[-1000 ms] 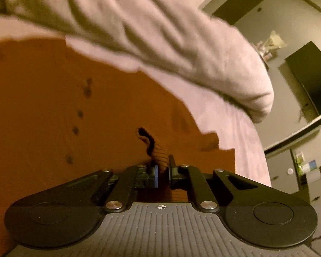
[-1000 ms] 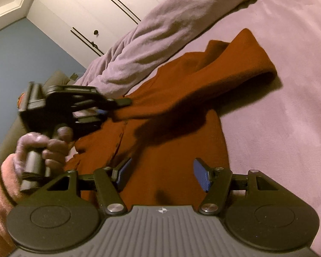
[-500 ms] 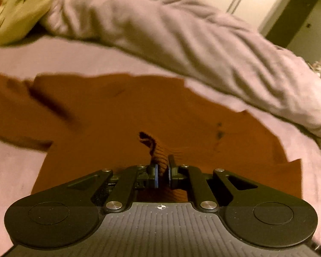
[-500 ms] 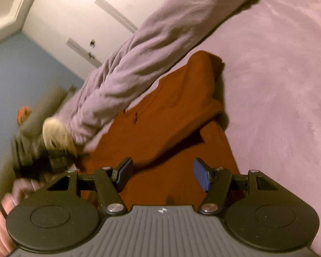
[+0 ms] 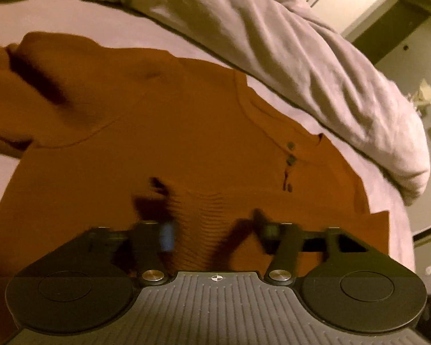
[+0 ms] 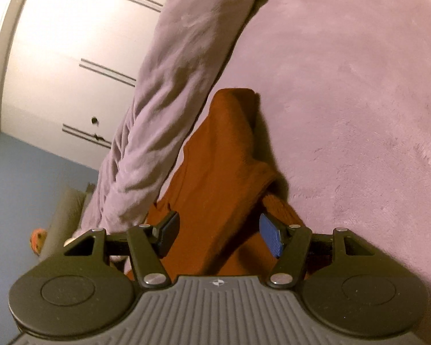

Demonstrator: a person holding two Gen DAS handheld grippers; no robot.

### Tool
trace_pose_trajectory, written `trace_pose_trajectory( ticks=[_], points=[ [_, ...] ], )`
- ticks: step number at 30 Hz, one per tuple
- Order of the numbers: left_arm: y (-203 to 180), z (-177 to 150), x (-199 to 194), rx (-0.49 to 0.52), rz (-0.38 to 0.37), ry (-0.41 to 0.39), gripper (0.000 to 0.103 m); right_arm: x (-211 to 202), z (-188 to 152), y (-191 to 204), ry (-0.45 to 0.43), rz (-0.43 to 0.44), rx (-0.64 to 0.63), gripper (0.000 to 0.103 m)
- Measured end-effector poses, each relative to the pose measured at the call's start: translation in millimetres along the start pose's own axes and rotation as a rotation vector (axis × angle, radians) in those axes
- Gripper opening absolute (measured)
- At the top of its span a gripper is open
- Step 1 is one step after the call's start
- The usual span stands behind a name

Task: Fold small clothes

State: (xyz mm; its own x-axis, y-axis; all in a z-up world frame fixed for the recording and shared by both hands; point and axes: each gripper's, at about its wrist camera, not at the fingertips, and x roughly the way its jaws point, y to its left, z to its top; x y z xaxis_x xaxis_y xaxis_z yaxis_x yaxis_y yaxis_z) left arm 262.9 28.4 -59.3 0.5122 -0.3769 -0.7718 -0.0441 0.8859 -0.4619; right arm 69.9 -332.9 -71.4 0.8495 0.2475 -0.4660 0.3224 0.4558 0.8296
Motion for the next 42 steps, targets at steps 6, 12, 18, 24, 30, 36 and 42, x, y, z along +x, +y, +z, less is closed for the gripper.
trace_pose_trajectory(
  ticks=[6,12,18,24,30,36,42],
  points=[
    [-12,16,-13,0.004,0.036,-0.048,0.010,9,-2,5,-0.029,-0.005,0.006,0.053],
    [-28,48,-58,0.012,-0.017,-0.197,0.010,18,-7,11,-0.024,0.020,0.014,0.056],
    [-14,68,-75,0.042,0.060,-0.275,0.010,26,-8,21,-0.033,0.009,-0.030,0.057],
    [19,57,-50,-0.003,0.134,-0.190,0.010,37,-9,22,-0.044,-0.045,-0.056,0.047],
    [37,53,-30,-0.020,0.180,-0.139,0.010,42,-6,16,-0.062,-0.116,-0.047,0.006],
    [35,57,-19,0.015,0.192,-0.140,0.011,42,-15,39,-0.078,-0.226,-0.308,0.004],
    [45,45,-11,0.082,0.260,-0.147,0.029,42,-24,52,-0.085,-0.293,-0.473,0.005]
  ],
)
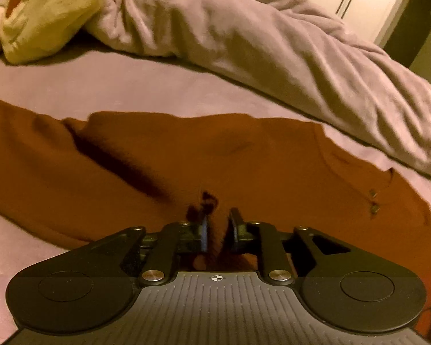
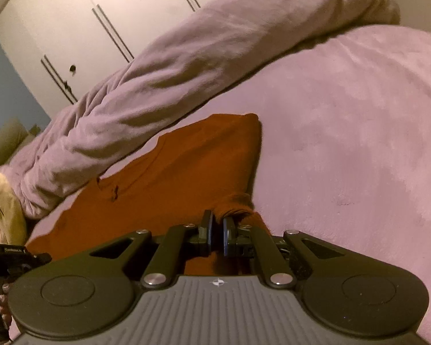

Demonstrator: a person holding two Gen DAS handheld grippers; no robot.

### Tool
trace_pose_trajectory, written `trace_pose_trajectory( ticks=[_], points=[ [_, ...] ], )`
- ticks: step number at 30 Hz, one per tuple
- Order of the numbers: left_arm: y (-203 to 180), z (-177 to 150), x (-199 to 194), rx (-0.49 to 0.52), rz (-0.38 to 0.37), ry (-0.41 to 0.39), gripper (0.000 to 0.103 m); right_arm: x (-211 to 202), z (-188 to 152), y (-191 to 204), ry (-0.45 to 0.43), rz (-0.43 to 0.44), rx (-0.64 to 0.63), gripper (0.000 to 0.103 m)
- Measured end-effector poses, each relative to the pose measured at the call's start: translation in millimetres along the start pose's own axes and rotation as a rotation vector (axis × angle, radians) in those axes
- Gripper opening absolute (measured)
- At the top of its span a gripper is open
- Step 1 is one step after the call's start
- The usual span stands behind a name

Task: Fold small clothes

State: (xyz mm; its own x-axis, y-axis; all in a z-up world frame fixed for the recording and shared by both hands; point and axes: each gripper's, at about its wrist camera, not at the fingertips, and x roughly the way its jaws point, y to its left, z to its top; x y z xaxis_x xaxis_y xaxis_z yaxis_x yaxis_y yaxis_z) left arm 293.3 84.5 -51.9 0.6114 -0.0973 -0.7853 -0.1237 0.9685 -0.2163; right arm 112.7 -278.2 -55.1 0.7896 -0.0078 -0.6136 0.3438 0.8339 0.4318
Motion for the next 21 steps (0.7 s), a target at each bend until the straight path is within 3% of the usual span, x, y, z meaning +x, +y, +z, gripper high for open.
trace_pose_trajectory(
  ticks=[1,2,3,6,8,15,21],
  points=[
    [3,-1,-4,-0.006,0.017,-0.010,0.039,-2,1,-1,0.007,0.004,0.001,0.006],
    [7,-1,-8,-0.022,0.027,-0.019,0.060,-5,2,-1,0.013,0.009,0.001,0.007],
    [12,-2,-13,-0.038,0.024,-0.028,0.068,-9,2,-1,0.013,0.012,-0.009,0.010],
    [22,-8,-28,-0.059,-0.024,-0.036,0.069,-27,0,6,-0.003,-0.001,-0.090,0.021],
    [23,-14,-37,-0.058,-0.030,-0.036,0.071,-37,-1,14,-0.031,0.002,-0.129,0.033],
    [3,-32,-37,-0.017,-0.038,0.043,0.074,-28,-2,54,-0.022,0.069,-0.260,0.033],
    [-6,-31,-27,0.005,-0.011,0.030,0.068,-3,-11,75,0.039,0.039,-0.384,0.033]
  ],
)
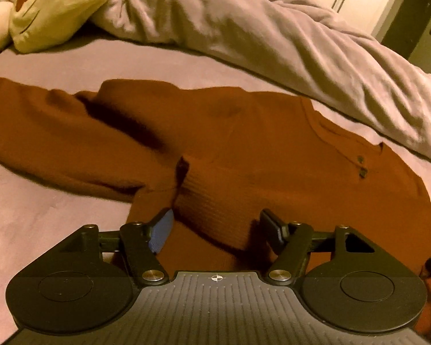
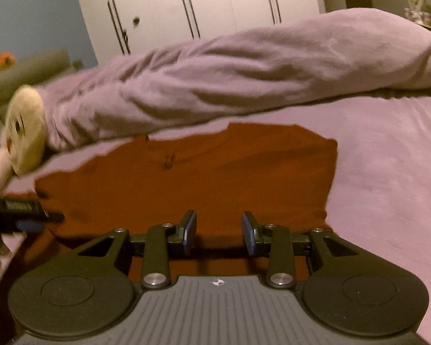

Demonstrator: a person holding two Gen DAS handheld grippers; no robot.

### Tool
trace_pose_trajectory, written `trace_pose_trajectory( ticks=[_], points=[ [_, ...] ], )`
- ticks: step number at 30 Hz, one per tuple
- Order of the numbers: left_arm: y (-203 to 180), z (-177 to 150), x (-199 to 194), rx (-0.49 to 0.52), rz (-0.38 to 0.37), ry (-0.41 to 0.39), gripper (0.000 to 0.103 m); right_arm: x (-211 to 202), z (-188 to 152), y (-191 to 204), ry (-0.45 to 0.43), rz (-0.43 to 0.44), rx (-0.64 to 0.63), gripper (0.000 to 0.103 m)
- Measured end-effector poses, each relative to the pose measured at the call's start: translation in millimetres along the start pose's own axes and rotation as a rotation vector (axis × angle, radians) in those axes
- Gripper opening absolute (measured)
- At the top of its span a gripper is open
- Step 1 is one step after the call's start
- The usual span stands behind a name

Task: Fold small clothes

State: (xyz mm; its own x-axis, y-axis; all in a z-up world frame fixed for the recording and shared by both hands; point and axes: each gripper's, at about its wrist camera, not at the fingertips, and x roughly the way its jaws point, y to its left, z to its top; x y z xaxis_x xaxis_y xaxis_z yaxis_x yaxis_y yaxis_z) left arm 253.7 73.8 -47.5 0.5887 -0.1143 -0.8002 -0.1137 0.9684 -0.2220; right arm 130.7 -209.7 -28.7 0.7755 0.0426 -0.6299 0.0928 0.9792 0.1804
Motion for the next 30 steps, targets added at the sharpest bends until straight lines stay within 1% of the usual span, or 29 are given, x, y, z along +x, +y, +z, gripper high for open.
trace_pose_trajectory(
  ticks=[2,5,6,8,10,13,15,16,17,18,19,20,22,23,24,26,28,30],
  points=[
    [-3,3,3,0.012,0.021,0.003,0.062,8,-4,-1,0.033,-0.032,-0.023,0.033],
    [-6,4,5,0.041,0.044,-0.001,0.062,13,-8,-3,0.039,-0.040,-0.048,0.033],
    [-7,4,6,0.049,0.051,-0.004,0.064,13,-9,0,0.039,-0.048,-0.071,0.033],
    [-7,4,7,0.065,0.064,-0.014,0.064,16,-11,3,0.039,-0.063,-0.110,0.034],
    [-6,4,8,0.073,0.072,-0.015,0.068,19,-14,4,0.030,-0.071,-0.133,0.034],
    [4,5,3,0.037,0.052,-0.012,0.072,20,-16,1,0.022,-0.065,-0.128,0.035],
    [16,5,-6,-0.013,0.009,-0.017,0.083,18,-13,1,0.025,-0.059,-0.123,0.036],
    [26,4,-13,-0.050,0.001,-0.028,0.088,16,-13,1,0.027,-0.057,-0.122,0.038],
    [36,3,-18,-0.079,0.030,-0.043,0.099,12,-13,2,0.030,-0.058,-0.127,0.045],
    [48,1,-24,-0.105,0.065,-0.062,0.099,7,-14,3,0.030,-0.064,-0.136,0.051],
    [63,-1,-30,-0.137,0.086,-0.078,0.099,1,-16,5,0.028,-0.075,-0.145,0.068],
    [80,-3,-35,-0.175,0.095,-0.092,0.099,-3,-18,6,0.029,-0.090,-0.150,0.077],
    [119,-6,-42,-0.289,0.130,-0.104,0.099,-15,-24,6,0.026,-0.104,-0.140,0.076],
    [141,-7,-44,-0.365,0.143,-0.107,0.098,-21,-29,5,0.032,-0.099,-0.130,0.076],
    [163,-8,-47,-0.449,0.138,-0.120,0.098,-26,-34,5,0.038,-0.093,-0.122,0.077],
    [203,-9,-53,-0.611,0.081,-0.181,0.098,-36,-44,6,0.052,-0.085,-0.116,0.077],
    [232,-4,-58,-0.717,0.068,-0.243,0.098,-45,-52,9,0.058,-0.090,-0.121,0.077],
    [255,2,-58,-0.794,0.060,-0.291,0.098,-52,-55,13,0.065,-0.092,-0.119,0.077]
  ],
)
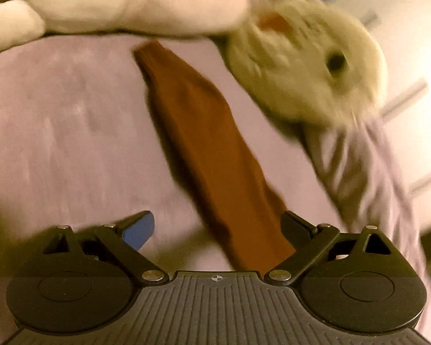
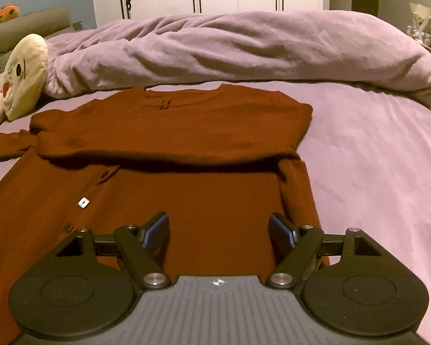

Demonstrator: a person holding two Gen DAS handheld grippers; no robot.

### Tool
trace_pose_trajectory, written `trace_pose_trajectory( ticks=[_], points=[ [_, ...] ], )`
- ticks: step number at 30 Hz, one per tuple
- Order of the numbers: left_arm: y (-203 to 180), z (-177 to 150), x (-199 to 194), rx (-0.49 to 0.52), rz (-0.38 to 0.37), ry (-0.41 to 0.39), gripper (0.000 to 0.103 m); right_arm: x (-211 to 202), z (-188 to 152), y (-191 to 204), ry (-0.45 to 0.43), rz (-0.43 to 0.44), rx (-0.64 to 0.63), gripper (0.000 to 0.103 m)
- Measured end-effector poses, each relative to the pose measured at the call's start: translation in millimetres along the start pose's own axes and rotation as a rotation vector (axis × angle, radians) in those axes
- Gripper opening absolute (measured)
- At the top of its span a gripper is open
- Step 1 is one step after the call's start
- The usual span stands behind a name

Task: Fold small clothes

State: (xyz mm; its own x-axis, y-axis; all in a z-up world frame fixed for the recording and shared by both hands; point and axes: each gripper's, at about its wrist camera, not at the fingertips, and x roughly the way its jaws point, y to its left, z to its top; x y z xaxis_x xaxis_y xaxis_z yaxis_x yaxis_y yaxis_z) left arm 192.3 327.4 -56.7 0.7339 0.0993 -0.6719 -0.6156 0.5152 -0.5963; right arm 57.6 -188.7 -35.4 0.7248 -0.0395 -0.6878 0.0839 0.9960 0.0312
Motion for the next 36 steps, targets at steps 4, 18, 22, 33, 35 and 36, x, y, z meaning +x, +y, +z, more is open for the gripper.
trace_pose_trajectory(
  ticks=[4,18,22,33,35,36],
  points=[
    [16,24,19,-0.127,-0.050,-0.012,0.097,-5,1,6,0.015,-0.003,0.006,0.077],
    [29,38,58,-0.307,-0.106,0.076,0.009,1,3,13,0.038,-0.011,0.010,0.080],
    [6,36,41,-0.177,-0.130,0.031,0.008,-2,3,6,0.029,-0.014,0.026,0.080],
    [-181,-88,-50,0.601,-0.424,0.073,0.009,-17,6,-11,-0.013,0.021,0.127,0.080],
    [-200,-136,-48,0.714,-0.432,0.131,0.011,-20,6,-10,-0.018,0.033,0.134,0.080],
    [-204,-157,-44,0.757,-0.420,0.162,0.017,-22,7,-8,-0.025,0.039,0.129,0.080]
  ],
)
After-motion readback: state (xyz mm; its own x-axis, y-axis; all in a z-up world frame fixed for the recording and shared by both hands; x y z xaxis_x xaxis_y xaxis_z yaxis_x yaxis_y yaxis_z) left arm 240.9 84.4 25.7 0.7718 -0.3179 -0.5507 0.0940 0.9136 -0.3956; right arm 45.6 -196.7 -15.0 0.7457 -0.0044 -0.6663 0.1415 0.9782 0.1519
